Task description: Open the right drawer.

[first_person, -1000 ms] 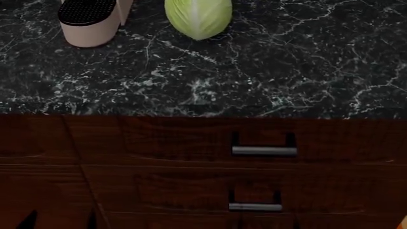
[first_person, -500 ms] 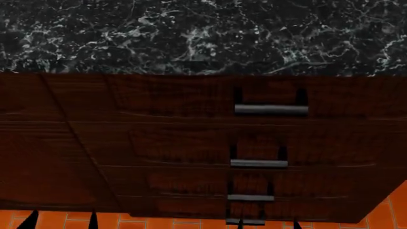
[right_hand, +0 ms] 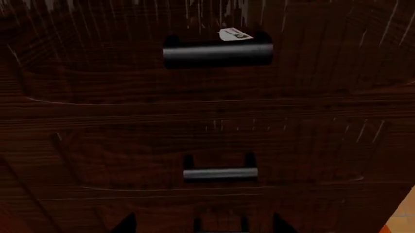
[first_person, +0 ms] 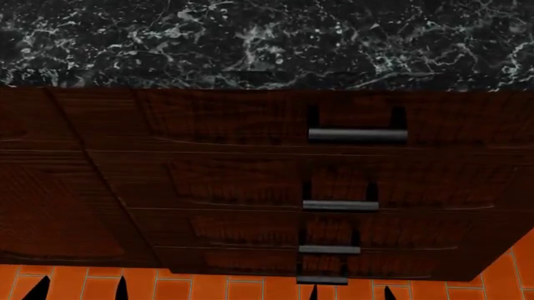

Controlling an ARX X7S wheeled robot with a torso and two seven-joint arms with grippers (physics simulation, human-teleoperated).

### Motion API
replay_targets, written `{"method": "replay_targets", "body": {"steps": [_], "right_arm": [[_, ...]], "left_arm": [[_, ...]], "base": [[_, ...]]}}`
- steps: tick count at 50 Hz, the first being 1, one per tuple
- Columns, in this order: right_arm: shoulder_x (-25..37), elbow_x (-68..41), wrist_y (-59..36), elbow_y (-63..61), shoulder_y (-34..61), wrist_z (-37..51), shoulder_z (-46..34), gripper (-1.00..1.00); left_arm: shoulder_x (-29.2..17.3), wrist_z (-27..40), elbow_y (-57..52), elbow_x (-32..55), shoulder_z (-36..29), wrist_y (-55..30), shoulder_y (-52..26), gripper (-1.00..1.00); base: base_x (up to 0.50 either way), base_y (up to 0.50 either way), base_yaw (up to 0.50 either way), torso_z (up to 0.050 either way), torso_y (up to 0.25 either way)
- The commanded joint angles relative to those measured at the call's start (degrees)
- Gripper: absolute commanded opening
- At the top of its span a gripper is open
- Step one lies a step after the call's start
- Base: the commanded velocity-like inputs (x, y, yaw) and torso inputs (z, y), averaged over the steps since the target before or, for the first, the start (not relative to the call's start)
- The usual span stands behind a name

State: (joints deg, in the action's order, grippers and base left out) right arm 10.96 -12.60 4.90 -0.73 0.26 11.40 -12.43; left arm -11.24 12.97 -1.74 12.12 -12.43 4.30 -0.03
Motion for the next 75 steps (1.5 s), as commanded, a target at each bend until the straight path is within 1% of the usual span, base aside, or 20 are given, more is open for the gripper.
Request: {"method": "replay_targets", "body": {"steps": [1, 8, 40, 56, 60, 65, 67, 68, 71, 72, 75], "right_arm": [[0.3, -0.4, 0.3, -0.1, -0.1, 0.1, -0.3, 1.00], [0.5, -0.3, 0.1, 0.1, 0.2, 0.4, -0.7, 1.00], [1.1, -1.2, 0.3, 0.1, 0.2, 1.1, -1.4, 1.00], [1.6, -0.7, 0.9, -0.6, 0.3, 1.1, -2.5, 1.00], [2.2, -1.5, 0.7, -1.5, 0.7, 1.3, -1.6, 1.00], [3.4, 1.9, -2.8, -3.2, 2.4, 3.3, -2.5, 1.00], [3.9, 5.7, -5.6, -3.1, 3.5, 5.3, -3.6, 1.00], [4.1, 5.8, -6.0, -3.3, 3.6, 4.8, -4.1, 1.00], [4.9, 8.8, -10.1, -4.4, 4.2, 6.9, -4.5, 1.00], [5.2, 7.9, -10.6, -5.6, 4.1, 6.4, -4.0, 1.00], [6.6, 13.0, -15.9, -8.1, 4.6, 8.7, -5.4, 1.00]], "left_arm": [[-0.2, 0.2, 0.0, 0.4, -0.4, 0.1, 0.0, 1.00], [-0.4, 0.3, 0.3, 0.5, -0.6, 0.3, -0.2, 1.00], [-1.0, 0.8, 0.6, 1.2, -1.4, 0.7, -0.3, 1.00], [-1.5, 1.2, -0.3, 1.8, -1.7, 0.4, 0.1, 1.00], [-1.6, 1.4, -0.3, 2.0, -1.7, 0.4, 0.1, 1.00], [-1.6, 2.0, 0.0, 1.6, -1.9, 0.3, 0.0, 1.00], [-1.6, 2.0, 0.4, 1.6, -1.9, 0.5, -0.2, 1.00], [-1.6, 2.1, 0.3, 1.6, -1.9, 0.3, -0.2, 1.00], [-1.6, 2.2, 0.6, 1.3, -2.3, 0.3, -0.3, 1.00], [-1.6, 2.2, 0.7, 1.3, -2.3, 0.3, -0.4, 1.00], [-1.6, 2.2, 0.9, 1.3, -2.4, 0.5, -0.5, 1.00]], "base": [[0.00, 0.00, 0.00, 0.000, 0.000], [0.00, 0.00, 0.00, 0.000, 0.000], [0.19, 0.00, 0.00, 0.000, 0.000], [0.01, 0.00, 0.00, 0.000, 0.000], [0.00, 0.00, 0.00, 0.000, 0.000], [0.00, 0.00, 0.00, 0.000, 0.000], [0.00, 0.00, 0.00, 0.000, 0.000], [0.00, 0.00, 0.00, 0.000, 0.000], [0.00, 0.00, 0.00, 0.000, 0.000], [0.00, 0.00, 0.00, 0.000, 0.000], [0.00, 0.00, 0.00, 0.000, 0.000]]}}
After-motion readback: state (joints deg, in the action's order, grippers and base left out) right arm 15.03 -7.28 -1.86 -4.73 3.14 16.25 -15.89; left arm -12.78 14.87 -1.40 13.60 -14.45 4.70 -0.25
